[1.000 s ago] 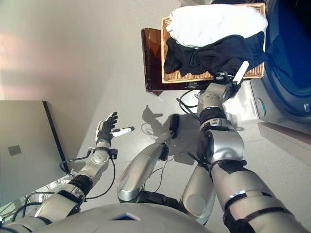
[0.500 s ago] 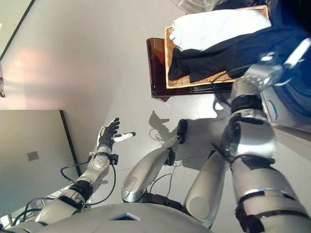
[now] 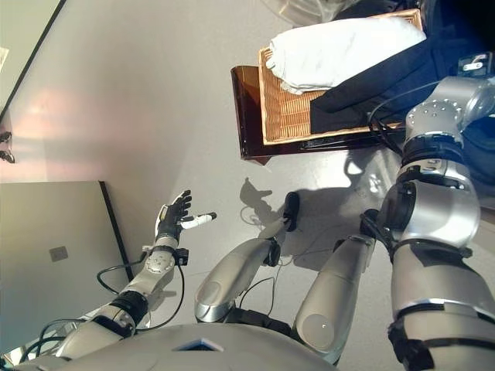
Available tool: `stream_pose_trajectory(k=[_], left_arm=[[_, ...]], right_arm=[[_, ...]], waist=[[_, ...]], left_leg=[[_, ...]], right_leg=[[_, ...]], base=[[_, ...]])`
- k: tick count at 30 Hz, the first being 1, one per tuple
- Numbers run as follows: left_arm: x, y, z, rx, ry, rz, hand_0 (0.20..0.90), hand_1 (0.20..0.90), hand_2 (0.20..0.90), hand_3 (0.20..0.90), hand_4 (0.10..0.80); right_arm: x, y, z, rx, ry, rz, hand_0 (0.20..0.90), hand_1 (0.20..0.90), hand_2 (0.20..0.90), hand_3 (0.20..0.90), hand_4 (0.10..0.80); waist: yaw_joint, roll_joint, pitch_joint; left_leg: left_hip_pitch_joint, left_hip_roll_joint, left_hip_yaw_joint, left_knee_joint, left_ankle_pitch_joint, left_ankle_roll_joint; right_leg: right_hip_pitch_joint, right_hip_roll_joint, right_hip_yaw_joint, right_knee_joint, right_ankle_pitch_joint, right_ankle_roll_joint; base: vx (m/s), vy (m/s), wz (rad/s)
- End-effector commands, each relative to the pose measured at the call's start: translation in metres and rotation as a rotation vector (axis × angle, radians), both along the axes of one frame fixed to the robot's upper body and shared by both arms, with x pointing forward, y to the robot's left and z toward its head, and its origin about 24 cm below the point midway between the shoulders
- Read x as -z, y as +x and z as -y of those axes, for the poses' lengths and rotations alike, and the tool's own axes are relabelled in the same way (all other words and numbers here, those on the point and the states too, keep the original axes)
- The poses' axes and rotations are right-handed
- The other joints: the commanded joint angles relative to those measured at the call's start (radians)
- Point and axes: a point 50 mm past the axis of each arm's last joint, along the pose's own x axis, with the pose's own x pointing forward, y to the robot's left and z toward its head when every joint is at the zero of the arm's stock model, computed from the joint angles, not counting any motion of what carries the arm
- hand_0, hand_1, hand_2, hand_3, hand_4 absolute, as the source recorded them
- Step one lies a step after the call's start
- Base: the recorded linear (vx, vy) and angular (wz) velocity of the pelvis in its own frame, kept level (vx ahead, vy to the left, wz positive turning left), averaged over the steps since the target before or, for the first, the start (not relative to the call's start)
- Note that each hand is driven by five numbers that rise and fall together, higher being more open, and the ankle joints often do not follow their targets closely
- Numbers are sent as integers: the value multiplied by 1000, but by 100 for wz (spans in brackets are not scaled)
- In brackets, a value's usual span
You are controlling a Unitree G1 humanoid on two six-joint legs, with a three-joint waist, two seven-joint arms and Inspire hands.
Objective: Pick up the clothes and place them into the washing machine
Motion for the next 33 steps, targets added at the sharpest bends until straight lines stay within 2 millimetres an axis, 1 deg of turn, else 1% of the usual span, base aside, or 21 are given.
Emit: stream_pose_trajectory(k=[1,2,4,6,7,8,9,10,12,13,16,17,18,19,22,25,27,29,31,32,33], left_arm=[[-1,7,-15,-32,48,8,900,900,900,900,800],[-2,7,-15,-34,48,9,900,900,900,900,800],[0,7,-14,-23,51,-4,900,900,900,900,800],[1,7,-15,-24,48,-16,900,900,900,900,800],[1,8,-16,-16,42,-19,900,900,900,900,800],[1,8,-16,-17,43,-19,900,900,900,900,800],[0,10,-17,-5,31,-21,900,900,900,900,800],[0,10,-17,-6,31,-21,900,900,900,900,800],[-1,11,-19,0,18,-21,900,900,900,900,800],[-1,11,-19,-1,18,-21,900,900,900,900,800],[1,9,-23,-8,7,-38,900,900,900,900,800],[1,10,-25,-7,3,-49,900,900,900,900,800],[1,10,-25,-8,3,-48,900,900,900,900,800],[1,10,-27,-3,9,-56,900,900,900,900,800],[2,10,-30,-10,11,-64,900,900,900,900,800],[1,10,-34,-15,24,-61,900,900,900,900,800],[-1,12,-39,-34,34,-51,900,900,900,900,800],[-4,13,-45,-49,46,-38,900,900,900,900,800],[-8,14,-54,-76,57,-20,900,900,900,900,800],[-8,13,-57,-92,57,-19,900,900,900,900,800],[-7,10,-65,-124,63,-26,900,900,900,900,800]], right_arm=[[-34,9,-4,-94,-246,-43,900,900,900,900,800],[-34,9,-4,-97,-246,-41,900,900,900,900,800],[-24,19,-21,-164,-237,-53,900,900,900,900,800],[-9,25,-34,-217,-188,-50,900,900,900,900,800],[-2,29,-44,-258,-152,-32,900,900,900,900,800],[-1,29,-44,-259,-150,-30,900,900,900,900,800],[10,35,-59,-319,-133,-28,900,900,900,900,800],[11,35,-59,-321,-133,-26,900,900,900,900,800],[19,40,-76,-392,-115,-7,900,900,900,900,800],[19,40,-77,-393,-115,-5,900,900,900,900,800],[26,43,-87,-428,-95,-2,900,900,900,900,800],[32,45,-95,-455,-84,-2,900,900,900,900,800],[32,45,-95,-456,-85,-1,900,900,900,900,800],[39,45,-102,-478,-75,-13,900,900,900,900,800],[45,46,-109,-510,-82,-34,900,900,900,900,800],[60,46,-125,-564,-94,-70,900,900,900,900,800],[68,45,-134,-610,-156,-108,900,900,900,900,800],[65,46,-143,-662,-284,-138,900,900,900,900,800],[58,46,-152,-734,-492,-184,900,900,900,900,800],[54,44,-161,-769,-578,-163,900,900,900,900,800],[53,41,-161,-784,-774,-239,900,900,900,900,800]], waist=[[2,-31,-64],[1,-32,-63],[1,-36,-56],[1,-44,-51],[1,-49,-46],[0,-50,-46],[2,-57,-44],[1,-57,-44],[8,-65,-41],[8,-65,-40],[14,-74,-36],[16,-80,-32],[15,-79,-31],[16,-88,-28],[18,-100,-24],[16,-119,-15],[13,-140,-7],[5,-162,4],[-8,-193,18],[-17,-210,27],[-34,-240,37]], left_leg=[[-15,15,0,106,-132,-111],[-16,16,1,105,-130,-111],[-20,18,4,110,-130,-111],[-23,18,3,115,-132,-110],[-24,17,2,121,-136,-109],[-25,17,2,121,-134,-109],[-22,15,0,129,-145,-109],[-26,16,0,129,-138,-109],[-29,14,-4,138,-147,-107],[-32,14,-4,137,-139,-107],[-37,12,-6,143,-139,-106],[-37,12,-9,147,-145,-105],[-41,13,-9,146,-138,-105],[-41,13,-10,155,-147,-105],[-44,13,-12,161,-148,-104],[-49,17,-14,163,-141,-102],[-48,21,-16,171,-148,-101],[-49,26,-18,174,-145,-101],[-52,33,-18,176,-140,-103],[-54,37,-16,178,-138,-104],[-57,45,-13,183,-136,-105]], right_leg=[[82,-3,28,-197,85,-29],[81,-2,28,-199,87,-29],[77,2,30,-198,92,-31],[78,4,31,-198,92,-33],[82,4,31,-195,89,-35],[81,5,31,-196,92,-35],[87,3,28,-191,82,-36],[84,4,28,-194,91,-36],[90,4,26,-191,83,-37],[88,5,27,-194,92,-37],[90,5,25,-193,95,-39],[94,5,24,-191,88,-40],[91,6,24,-194,97,-40],[96,6,23,-192,89,-41],[100,9,21,-193,92,-42],[105,15,19,-204,107,-43],[111,17,16,-204,105,-45],[112,22,14,-206,110,-46],[116,30,13,-213,119,-47],[114,35,13,-216,123,-49],[110,44,13,-221,133,-49]], base=[[0,0,0],[0,0,0],[-15,-10,-2],[-11,-9,-2],[0,0,0],[0,0,0],[0,0,0],[0,0,0],[0,0,0],[-42,2,3],[-13,1,3],[-35,-2,3],[0,0,0],[0,0,0],[-3,-2,1],[-10,-20,0],[-5,-45,2],[-35,-47,0],[-44,-57,3],[-59,-68,4],[-42,-39,0]])
